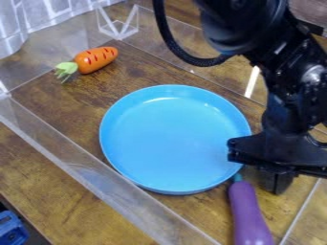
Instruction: Remove the lemon from the blue tray and put it on the table
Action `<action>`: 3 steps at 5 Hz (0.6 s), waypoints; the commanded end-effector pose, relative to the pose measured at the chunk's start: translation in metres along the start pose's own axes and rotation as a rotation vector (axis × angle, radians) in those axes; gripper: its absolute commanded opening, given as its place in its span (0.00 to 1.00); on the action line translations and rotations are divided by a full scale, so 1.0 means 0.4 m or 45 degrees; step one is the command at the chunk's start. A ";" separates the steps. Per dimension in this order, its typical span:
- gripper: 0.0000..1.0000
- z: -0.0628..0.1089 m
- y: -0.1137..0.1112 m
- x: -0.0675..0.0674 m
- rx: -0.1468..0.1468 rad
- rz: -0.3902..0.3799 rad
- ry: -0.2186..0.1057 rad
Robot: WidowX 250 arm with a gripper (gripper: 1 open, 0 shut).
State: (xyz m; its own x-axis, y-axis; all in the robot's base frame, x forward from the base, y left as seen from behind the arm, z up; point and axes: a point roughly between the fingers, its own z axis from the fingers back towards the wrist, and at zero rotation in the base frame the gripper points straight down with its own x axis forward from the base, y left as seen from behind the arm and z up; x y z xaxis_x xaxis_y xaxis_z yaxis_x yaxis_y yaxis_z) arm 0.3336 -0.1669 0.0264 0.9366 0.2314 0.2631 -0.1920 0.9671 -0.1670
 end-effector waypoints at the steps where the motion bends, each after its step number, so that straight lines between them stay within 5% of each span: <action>1: 0.00 0.050 -0.021 0.025 -0.014 0.017 -0.053; 2: 1.00 0.071 -0.028 0.020 0.003 0.036 -0.057; 3: 0.00 0.060 -0.036 0.027 0.006 0.011 -0.055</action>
State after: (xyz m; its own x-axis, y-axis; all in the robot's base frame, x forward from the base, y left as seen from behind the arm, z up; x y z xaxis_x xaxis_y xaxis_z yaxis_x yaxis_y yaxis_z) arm 0.3314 -0.1661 0.0302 0.9358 0.2531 0.2453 -0.2290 0.9656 -0.1229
